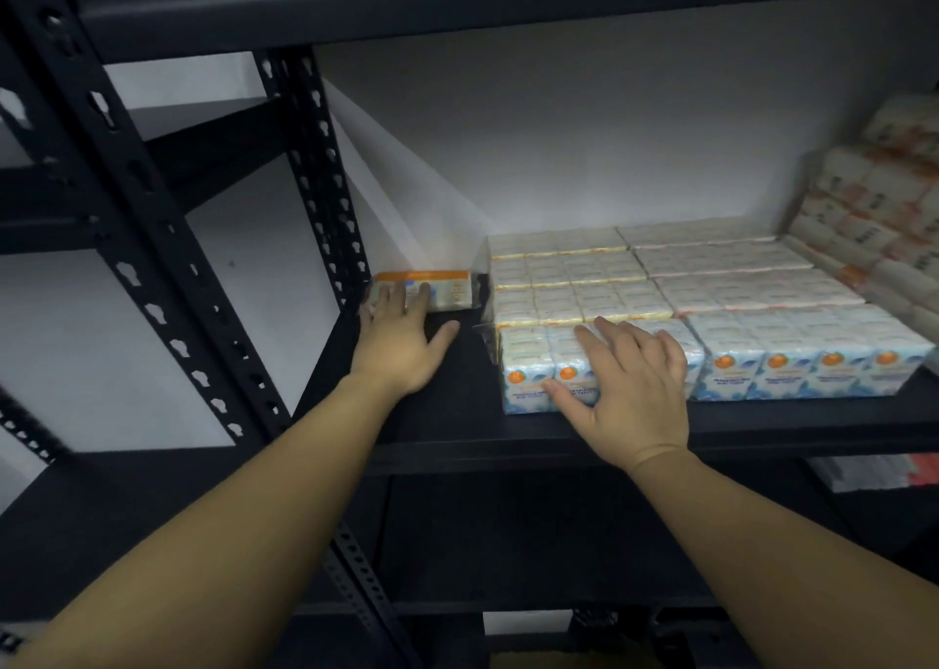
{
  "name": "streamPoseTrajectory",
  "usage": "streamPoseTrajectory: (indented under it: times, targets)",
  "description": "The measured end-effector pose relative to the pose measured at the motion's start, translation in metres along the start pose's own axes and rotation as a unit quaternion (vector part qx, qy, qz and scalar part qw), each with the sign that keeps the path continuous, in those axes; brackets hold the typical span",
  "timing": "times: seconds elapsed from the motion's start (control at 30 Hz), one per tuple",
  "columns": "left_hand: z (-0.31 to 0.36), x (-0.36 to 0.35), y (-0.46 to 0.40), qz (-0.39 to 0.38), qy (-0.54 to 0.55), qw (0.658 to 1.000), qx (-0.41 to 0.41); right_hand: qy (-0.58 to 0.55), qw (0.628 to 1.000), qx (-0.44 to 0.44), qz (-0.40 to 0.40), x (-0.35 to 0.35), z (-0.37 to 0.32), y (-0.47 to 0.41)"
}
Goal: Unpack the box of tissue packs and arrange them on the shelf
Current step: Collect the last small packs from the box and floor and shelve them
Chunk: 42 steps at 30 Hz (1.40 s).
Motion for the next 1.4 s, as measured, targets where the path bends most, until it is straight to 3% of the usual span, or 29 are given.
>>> streamPoseTrajectory:
  times: [0.2,0.3,0.5,0.87,1.13,1.4]
  targets:
    - [0.048,0.050,0.095,0.071,0.113,0.991,0.002,-0.035,0.998,0.014,-0.051,0.014,-0.002,-0.002]
    - [0.082,0.058,0.139,0.089,0.132,0.987,0.011,-0.074,0.996,0.031,-0.038,0.037,0.006,0.003]
    - [0.178,0.034,0.222,0.075,0.140,0.987,-0.023,-0.182,0.983,-0.004,-0.029,0.080,0.082,0.085]
    - [0.333,-0.142,0.373,-0.183,0.164,0.969,0.003,-0.139,0.956,-0.138,-0.219,0.109,0.269,0.317]
    - [0.403,-0.256,0.443,-0.309,0.171,0.935,-0.040,-0.121,0.889,-0.289,-0.334,0.094,0.353,0.460]
    - [0.423,-0.444,0.531,-0.435,0.181,0.882,0.026,-0.105,0.829,-0.404,-0.371,0.018,0.409,0.606]
Point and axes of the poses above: each hand's wrist, its own y-axis away from the middle knuckle, its own x-axis out of the back of the hand, z = x × y, the point moved 7 cm from there along -y, towards the middle knuckle, and after that the axes turned 10 degrees about z, right-handed, at the moved point
